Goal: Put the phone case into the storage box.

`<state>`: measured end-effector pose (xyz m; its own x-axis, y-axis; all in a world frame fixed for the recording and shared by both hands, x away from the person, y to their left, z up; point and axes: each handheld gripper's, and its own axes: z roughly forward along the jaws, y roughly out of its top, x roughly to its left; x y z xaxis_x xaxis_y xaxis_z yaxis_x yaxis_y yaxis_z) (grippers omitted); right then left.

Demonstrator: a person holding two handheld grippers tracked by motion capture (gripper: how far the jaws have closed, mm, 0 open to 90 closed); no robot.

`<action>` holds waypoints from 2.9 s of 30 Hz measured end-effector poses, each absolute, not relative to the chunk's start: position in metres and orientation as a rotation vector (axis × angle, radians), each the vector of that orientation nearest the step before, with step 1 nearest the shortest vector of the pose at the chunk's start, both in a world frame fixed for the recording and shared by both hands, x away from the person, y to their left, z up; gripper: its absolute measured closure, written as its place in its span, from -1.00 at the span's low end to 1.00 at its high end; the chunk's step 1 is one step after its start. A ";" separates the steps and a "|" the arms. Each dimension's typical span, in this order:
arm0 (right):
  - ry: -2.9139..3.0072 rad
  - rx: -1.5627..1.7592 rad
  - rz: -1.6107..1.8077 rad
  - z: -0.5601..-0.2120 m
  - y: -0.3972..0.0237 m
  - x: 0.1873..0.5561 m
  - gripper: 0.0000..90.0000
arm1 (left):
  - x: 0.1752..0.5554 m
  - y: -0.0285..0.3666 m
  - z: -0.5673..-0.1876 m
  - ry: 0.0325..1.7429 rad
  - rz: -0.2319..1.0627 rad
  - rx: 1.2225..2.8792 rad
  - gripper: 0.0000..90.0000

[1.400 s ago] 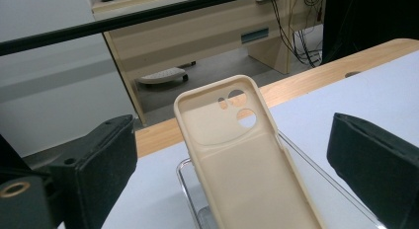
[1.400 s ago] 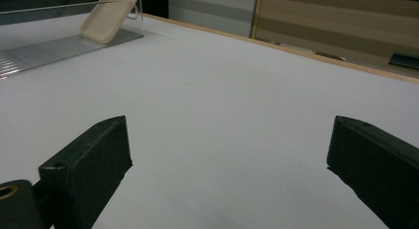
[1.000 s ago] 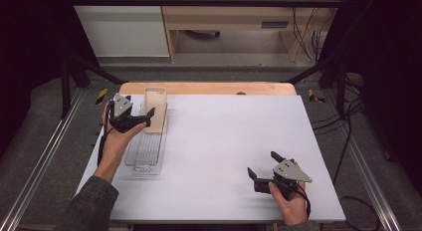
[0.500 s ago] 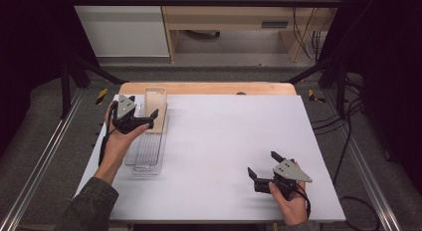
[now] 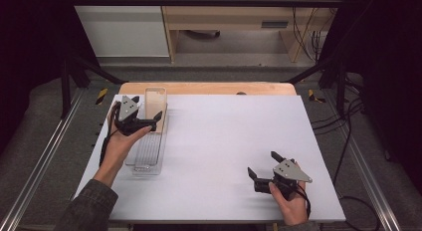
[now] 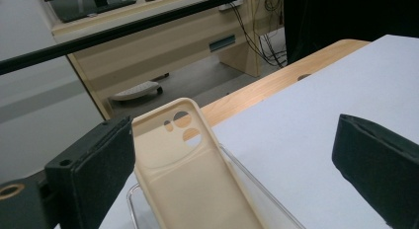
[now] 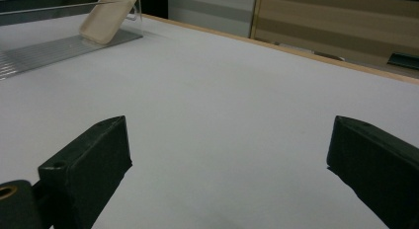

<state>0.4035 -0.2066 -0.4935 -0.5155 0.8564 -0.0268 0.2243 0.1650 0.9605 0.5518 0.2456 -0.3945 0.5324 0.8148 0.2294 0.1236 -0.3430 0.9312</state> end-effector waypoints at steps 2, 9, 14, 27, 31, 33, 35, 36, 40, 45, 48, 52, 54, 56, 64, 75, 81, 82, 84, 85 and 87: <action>1.853 1.023 1.372 -0.493 -0.206 0.403 -0.93 | 0.550 0.244 -0.393 0.766 0.883 1.798 -0.94; 1.853 1.021 1.372 -0.493 -0.206 0.403 -0.93 | 0.543 0.238 -0.388 0.728 0.868 1.802 -0.94; 1.851 1.020 1.372 -0.493 -0.207 0.403 -0.93 | 0.539 0.233 -0.385 0.708 0.861 1.811 -0.94; 1.848 1.023 1.374 -0.493 -0.207 0.403 -0.93 | 0.528 0.223 -0.382 0.673 0.818 1.797 -0.94; 1.849 1.022 1.374 -0.493 -0.207 0.403 -0.93 | 0.526 0.221 -0.381 0.666 0.812 1.802 -0.94; 1.848 1.022 1.374 -0.493 -0.207 0.403 -0.93 | 0.525 0.220 -0.381 0.664 0.810 1.800 -0.94; 1.849 1.022 1.374 -0.493 -0.207 0.403 -0.93 | 0.524 0.219 -0.380 0.660 0.806 1.797 -0.94; 1.849 1.021 1.373 -0.493 -0.207 0.403 -0.93 | 0.523 0.218 -0.380 0.656 0.804 1.798 -0.94; 1.849 1.021 1.373 -0.493 -0.207 0.403 -0.93 | 0.520 0.215 -0.379 0.641 0.790 1.797 -0.94; 1.849 1.021 1.373 -0.493 -0.207 0.403 -0.93 | 0.518 0.212 -0.378 0.629 0.778 1.797 -0.94; 1.849 1.021 1.373 -0.493 -0.207 0.403 -0.93 | 0.517 0.211 -0.378 0.623 0.768 1.784 -0.94; 1.849 1.021 1.373 -0.493 -0.207 0.403 -0.93 | 0.513 0.210 -0.375 0.617 0.724 1.757 -0.94; 1.849 1.021 1.372 -0.493 -0.207 0.403 -0.93 | 0.511 0.209 -0.374 0.616 0.702 1.732 -0.95; 1.848 1.023 1.373 -0.493 -0.207 0.403 -0.93 | 0.510 0.208 -0.373 0.617 0.686 1.710 -0.95; 1.847 1.022 1.374 -0.493 -0.207 0.403 -0.93 | 0.506 0.210 -0.370 0.614 0.675 1.688 -0.95; 1.847 1.019 1.375 -0.493 -0.207 0.402 -0.93 | 0.499 0.217 -0.368 0.616 0.663 1.652 -0.95; 1.842 1.013 1.378 -0.493 -0.207 0.402 -0.93 | 0.495 0.224 -0.367 0.634 0.677 1.637 -0.96; 1.841 1.011 1.380 -0.493 -0.207 0.402 -0.93 | 0.494 0.226 -0.367 0.637 0.679 1.635 -0.96; 1.841 1.006 1.381 -0.493 -0.207 0.402 -0.93 | 0.492 0.230 -0.367 0.641 0.679 1.629 -0.96; 1.841 1.003 1.382 -0.493 -0.207 0.402 -0.93 | 0.492 0.231 -0.367 0.643 0.679 1.626 -0.96; 1.842 0.995 1.385 -0.493 -0.207 0.402 -0.93 | 0.490 0.235 -0.367 0.644 0.683 1.630 -0.96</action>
